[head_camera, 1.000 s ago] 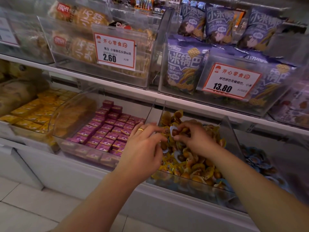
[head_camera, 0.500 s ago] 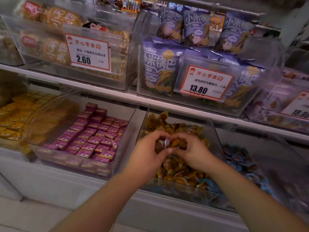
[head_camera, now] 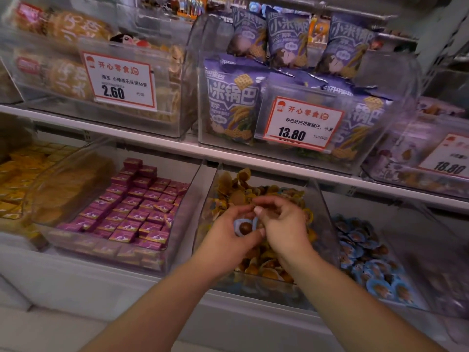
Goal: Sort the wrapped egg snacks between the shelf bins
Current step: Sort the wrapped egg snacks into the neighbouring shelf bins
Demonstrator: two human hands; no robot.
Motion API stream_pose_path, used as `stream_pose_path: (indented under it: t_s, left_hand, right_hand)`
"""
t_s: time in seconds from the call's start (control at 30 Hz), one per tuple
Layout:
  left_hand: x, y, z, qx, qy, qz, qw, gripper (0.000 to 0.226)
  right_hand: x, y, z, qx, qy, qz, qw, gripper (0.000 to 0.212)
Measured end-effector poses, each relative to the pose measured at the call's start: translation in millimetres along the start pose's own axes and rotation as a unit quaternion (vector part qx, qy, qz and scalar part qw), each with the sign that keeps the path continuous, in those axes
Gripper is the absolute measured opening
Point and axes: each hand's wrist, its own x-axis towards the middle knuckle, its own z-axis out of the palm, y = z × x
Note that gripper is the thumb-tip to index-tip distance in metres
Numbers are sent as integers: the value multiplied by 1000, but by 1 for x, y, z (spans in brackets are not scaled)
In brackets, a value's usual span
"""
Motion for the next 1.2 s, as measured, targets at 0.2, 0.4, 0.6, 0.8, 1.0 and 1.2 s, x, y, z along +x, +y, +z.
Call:
stream_pose_path:
  t_s: [0.2, 0.4, 0.6, 0.8, 1.0, 1.2]
  left_hand:
    - [-8, 11, -10, 75, 63, 76, 992, 21]
    - [-11, 37, -54, -16, 169, 89, 981, 18]
    - [-5, 42, -69, -296, 167, -21, 940, 18]
    - [-14, 48, -77, -383, 120, -59, 914, 25]
    - [-18, 50, -82, -375, 131, -67, 915, 23]
    - [-21, 50, -79, -348, 135, -66, 925, 23]
  right_hand:
    - [-4, -13, 2, 143, -36, 45, 988, 32]
    - [5, -5, -12, -111, -118, -105, 981, 29]
    - [5, 26, 29, -473, -320, -287, 769, 47]
    - [41, 23, 22, -539, -288, -248, 752, 37]
    - [53, 13, 22, -595, -329, -145, 719, 56]
    - [55, 6, 33, -606, -362, -120, 698, 55]
